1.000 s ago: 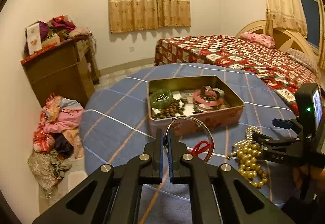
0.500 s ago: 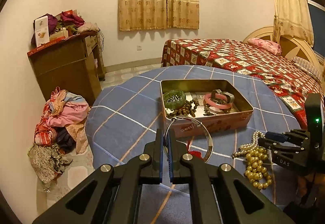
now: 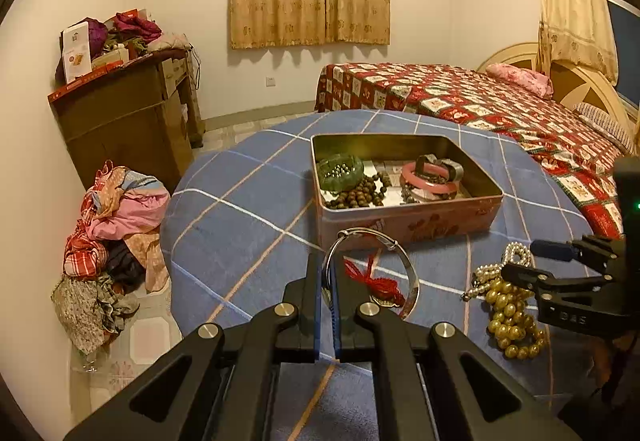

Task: Organize jewelry
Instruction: 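Grasp the silver hoop with the left gripper while the right gripper grasps the pearl necklace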

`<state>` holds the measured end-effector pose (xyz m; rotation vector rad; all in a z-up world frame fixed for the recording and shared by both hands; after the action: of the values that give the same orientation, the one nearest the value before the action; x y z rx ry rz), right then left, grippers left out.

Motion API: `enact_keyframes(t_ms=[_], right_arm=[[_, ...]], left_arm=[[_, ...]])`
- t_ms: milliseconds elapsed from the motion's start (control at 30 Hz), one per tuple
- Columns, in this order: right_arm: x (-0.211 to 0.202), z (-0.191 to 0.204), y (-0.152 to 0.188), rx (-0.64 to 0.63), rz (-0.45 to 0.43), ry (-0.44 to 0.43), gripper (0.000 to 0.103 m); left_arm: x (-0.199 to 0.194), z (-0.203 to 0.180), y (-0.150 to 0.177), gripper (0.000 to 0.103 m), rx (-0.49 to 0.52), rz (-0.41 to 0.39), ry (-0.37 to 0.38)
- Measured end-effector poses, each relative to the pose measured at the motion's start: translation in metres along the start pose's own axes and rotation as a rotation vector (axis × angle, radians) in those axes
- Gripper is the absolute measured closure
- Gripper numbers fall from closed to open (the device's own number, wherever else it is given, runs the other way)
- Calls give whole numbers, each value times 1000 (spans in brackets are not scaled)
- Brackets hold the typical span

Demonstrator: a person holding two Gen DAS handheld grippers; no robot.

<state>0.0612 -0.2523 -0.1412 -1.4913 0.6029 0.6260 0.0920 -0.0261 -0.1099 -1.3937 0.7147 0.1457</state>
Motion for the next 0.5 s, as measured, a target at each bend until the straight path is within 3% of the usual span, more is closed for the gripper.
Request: enact_keyframes(t_ms=[267,367,500], right_arm=[[19,-37,-15,48,49,122,35],[18,-53,-8,119,67,96,35],[12,-51,1,95,44,72,37]], left_arm=[[2,-5,3,100,9,8,9],[4,-4,4,100,5,12,9],[8,-6,8,100,5,22,14]])
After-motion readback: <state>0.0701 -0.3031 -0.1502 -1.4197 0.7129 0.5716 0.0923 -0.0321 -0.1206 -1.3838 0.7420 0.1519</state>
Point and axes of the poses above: each gripper's, at about its wrist camera, not at the fingertips, and x roughly the way its jaws point, z to its left, y to its underside, the point moved 4 cm from there along x, roughly the way its jaws point, and after that the axes turned 5 degrees about -z, right-handed, at the moved point
